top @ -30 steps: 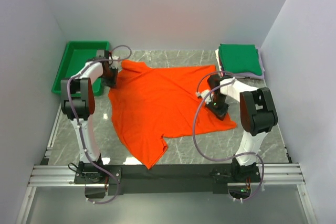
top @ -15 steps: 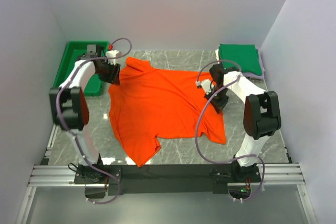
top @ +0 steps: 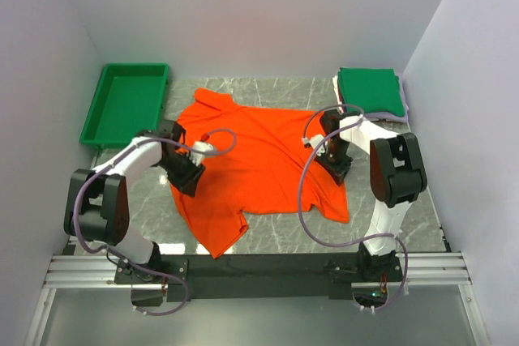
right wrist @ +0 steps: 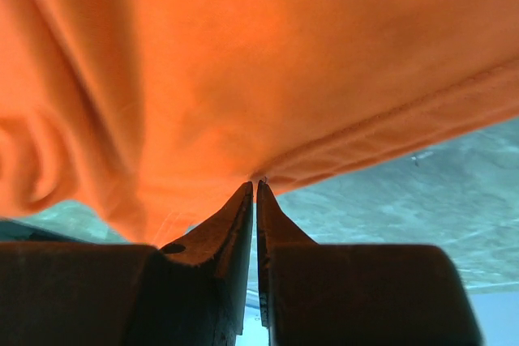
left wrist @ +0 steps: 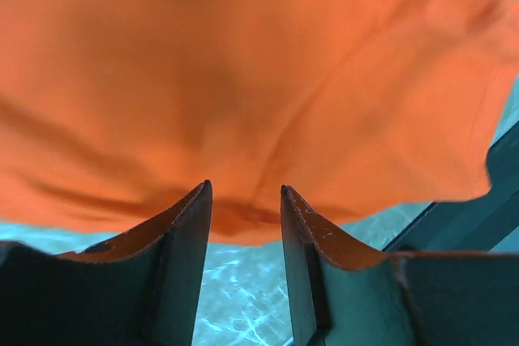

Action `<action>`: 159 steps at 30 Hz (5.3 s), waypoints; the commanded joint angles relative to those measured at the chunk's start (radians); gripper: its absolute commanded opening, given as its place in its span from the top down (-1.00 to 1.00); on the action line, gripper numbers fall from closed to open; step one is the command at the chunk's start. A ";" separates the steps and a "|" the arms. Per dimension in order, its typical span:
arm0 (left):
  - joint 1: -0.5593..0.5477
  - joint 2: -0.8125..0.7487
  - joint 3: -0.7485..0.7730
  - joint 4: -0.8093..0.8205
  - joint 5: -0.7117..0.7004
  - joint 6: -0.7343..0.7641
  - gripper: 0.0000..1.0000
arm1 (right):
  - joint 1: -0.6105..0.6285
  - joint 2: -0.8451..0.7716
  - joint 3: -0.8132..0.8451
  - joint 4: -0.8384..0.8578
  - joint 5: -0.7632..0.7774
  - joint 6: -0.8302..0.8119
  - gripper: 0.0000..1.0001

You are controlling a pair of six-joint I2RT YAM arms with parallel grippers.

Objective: Fold and stack the t-shirts
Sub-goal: Flatten the tshirt out, then fold the tshirt

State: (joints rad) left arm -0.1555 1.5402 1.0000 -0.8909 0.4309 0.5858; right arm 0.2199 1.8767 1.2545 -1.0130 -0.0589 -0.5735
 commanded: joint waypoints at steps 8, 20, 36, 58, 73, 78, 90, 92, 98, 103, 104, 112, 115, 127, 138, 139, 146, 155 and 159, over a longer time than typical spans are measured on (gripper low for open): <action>-0.029 -0.066 -0.228 0.043 -0.371 0.166 0.14 | -0.021 0.009 -0.095 0.125 0.174 -0.023 0.74; 0.125 -0.172 0.006 -0.215 -0.164 0.358 0.01 | -0.024 -0.138 0.045 0.016 0.070 -0.037 0.56; 0.129 0.083 0.094 0.147 -0.175 -0.001 0.03 | 0.079 -0.056 -0.089 -0.013 -0.001 0.031 0.46; 0.131 0.052 0.309 -0.106 0.043 0.048 -0.18 | -0.060 -0.036 0.366 -0.009 -0.136 0.059 0.00; 0.132 0.402 0.759 0.121 0.035 -0.216 -0.28 | -0.146 0.475 0.973 0.175 -0.009 0.218 0.01; 0.132 0.437 0.782 0.139 0.035 -0.247 -0.29 | -0.146 0.512 0.936 0.257 0.030 0.224 0.01; 0.129 0.494 0.842 0.147 0.012 -0.264 -0.30 | -0.154 0.642 1.046 0.191 0.037 0.265 0.11; 0.129 0.506 0.848 0.147 0.006 -0.258 -0.30 | -0.157 0.653 1.057 0.169 0.034 0.265 0.10; 0.129 0.546 0.896 0.147 -0.009 -0.262 -0.30 | -0.168 0.679 1.066 0.102 0.042 0.261 0.20; 0.129 0.598 0.959 0.171 -0.043 -0.290 -0.31 | -0.174 0.688 1.070 0.063 0.010 0.256 0.34; 0.129 0.629 0.973 0.175 -0.061 -0.293 -0.32 | -0.174 0.690 1.071 0.063 0.005 0.254 0.42; 0.129 0.791 1.132 0.322 -0.190 -0.394 -0.29 | -0.172 0.654 1.037 0.116 0.001 0.258 1.00; 0.129 0.848 1.183 0.333 -0.176 -0.412 -0.28 | -0.172 0.645 1.020 0.125 0.002 0.253 1.00; 0.131 0.952 1.210 0.438 -0.015 -0.541 -0.26 | -0.171 0.641 1.022 0.126 -0.001 0.250 1.00; 0.129 1.011 1.273 0.428 -0.063 -0.578 -0.08 | -0.171 0.630 1.023 0.131 0.004 0.241 1.00; 0.129 1.006 1.270 0.428 -0.041 -0.578 -0.04 | -0.171 0.633 1.027 0.129 0.004 0.241 1.00; 0.131 0.977 1.282 0.483 0.025 -0.656 0.71 | -0.168 0.630 1.036 0.131 0.002 0.239 1.00; 0.129 0.920 1.296 0.586 0.037 -0.675 0.99 | -0.168 0.595 1.036 0.152 -0.001 0.245 1.00; 0.123 0.871 1.316 0.590 0.039 -0.629 0.99 | -0.166 0.544 1.028 0.185 0.005 0.241 1.00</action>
State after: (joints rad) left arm -0.0273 2.5416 2.2669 -0.3637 0.4438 -0.0711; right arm 0.0563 2.5191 2.2852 -0.8799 -0.0570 -0.3237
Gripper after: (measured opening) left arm 0.015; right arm 0.010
